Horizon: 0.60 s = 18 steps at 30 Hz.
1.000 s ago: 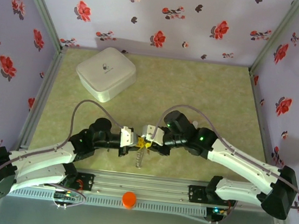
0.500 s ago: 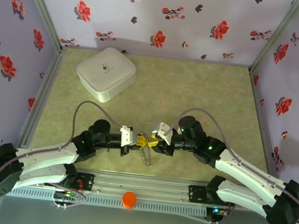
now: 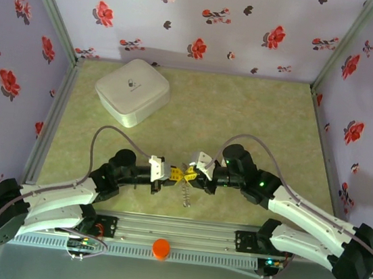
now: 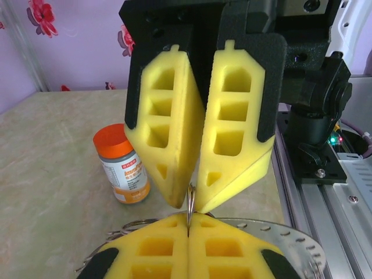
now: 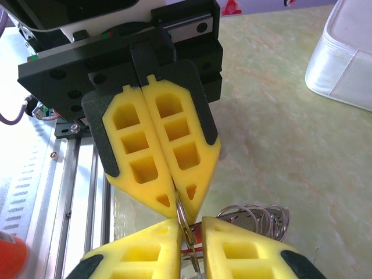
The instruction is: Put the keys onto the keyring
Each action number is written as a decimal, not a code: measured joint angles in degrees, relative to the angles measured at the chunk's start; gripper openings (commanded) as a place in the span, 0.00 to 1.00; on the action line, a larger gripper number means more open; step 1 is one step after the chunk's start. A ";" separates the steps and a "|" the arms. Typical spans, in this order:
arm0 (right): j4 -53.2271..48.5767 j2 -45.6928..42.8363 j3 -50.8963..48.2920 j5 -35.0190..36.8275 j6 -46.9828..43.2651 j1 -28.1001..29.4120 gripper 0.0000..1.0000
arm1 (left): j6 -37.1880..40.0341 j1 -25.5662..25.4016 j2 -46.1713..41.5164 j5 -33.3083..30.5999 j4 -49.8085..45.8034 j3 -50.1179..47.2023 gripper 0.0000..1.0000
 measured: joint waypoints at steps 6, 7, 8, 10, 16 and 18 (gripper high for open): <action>-0.17 0.31 0.02 -0.17 -0.76 0.00 0.00 | -0.59 0.04 0.00 -0.33 -0.09 -0.20 0.32; -0.55 0.35 0.09 -0.13 -0.87 0.00 0.00 | -0.70 0.04 0.00 -0.74 -0.09 -0.20 0.33; -1.16 0.44 0.17 0.00 -1.01 0.02 0.00 | -0.70 0.04 0.00 -1.22 -0.48 -0.13 0.33; -3.65 1.18 1.20 0.83 -2.05 0.33 0.00 | -0.13 0.00 0.00 -1.75 -2.71 0.42 0.31; -13.27 6.23 8.11 5.49 -7.34 2.38 0.00 | 2.75 0.00 1.05 -1.95 -9.27 3.58 0.19; -15.28 7.34 9.40 6.64 -8.59 2.86 0.00 | 3.37 -0.02 1.60 -1.70 -10.49 4.15 0.14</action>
